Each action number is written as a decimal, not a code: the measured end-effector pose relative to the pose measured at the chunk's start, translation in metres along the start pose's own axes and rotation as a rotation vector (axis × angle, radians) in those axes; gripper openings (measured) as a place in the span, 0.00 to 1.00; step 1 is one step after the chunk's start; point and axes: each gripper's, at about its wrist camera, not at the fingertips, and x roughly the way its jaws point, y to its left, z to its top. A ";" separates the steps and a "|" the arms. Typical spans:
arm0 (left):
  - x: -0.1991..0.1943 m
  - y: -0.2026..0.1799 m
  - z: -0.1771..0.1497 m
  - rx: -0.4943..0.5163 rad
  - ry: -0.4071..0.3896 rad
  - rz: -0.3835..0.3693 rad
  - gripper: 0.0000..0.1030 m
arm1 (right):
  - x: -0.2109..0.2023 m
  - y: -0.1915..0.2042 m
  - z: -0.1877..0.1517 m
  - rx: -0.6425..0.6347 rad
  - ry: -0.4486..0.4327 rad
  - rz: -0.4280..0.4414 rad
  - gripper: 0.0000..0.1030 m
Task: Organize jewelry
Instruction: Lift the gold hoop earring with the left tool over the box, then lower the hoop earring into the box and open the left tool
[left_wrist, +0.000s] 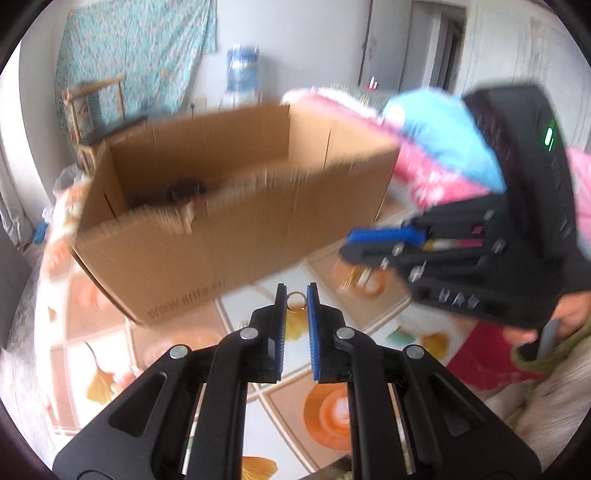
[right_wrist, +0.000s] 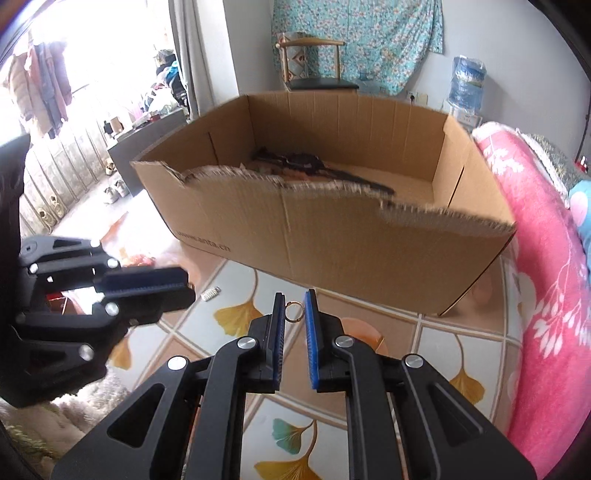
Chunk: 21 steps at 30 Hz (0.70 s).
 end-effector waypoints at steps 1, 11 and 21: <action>-0.008 -0.001 0.006 0.012 -0.025 0.003 0.10 | -0.011 0.004 0.003 -0.012 -0.020 0.007 0.11; -0.023 0.023 0.077 0.047 -0.125 -0.004 0.10 | -0.070 -0.001 0.063 -0.099 -0.218 0.013 0.11; 0.103 0.097 0.143 -0.134 0.267 -0.195 0.10 | 0.007 -0.065 0.124 -0.032 0.033 0.128 0.11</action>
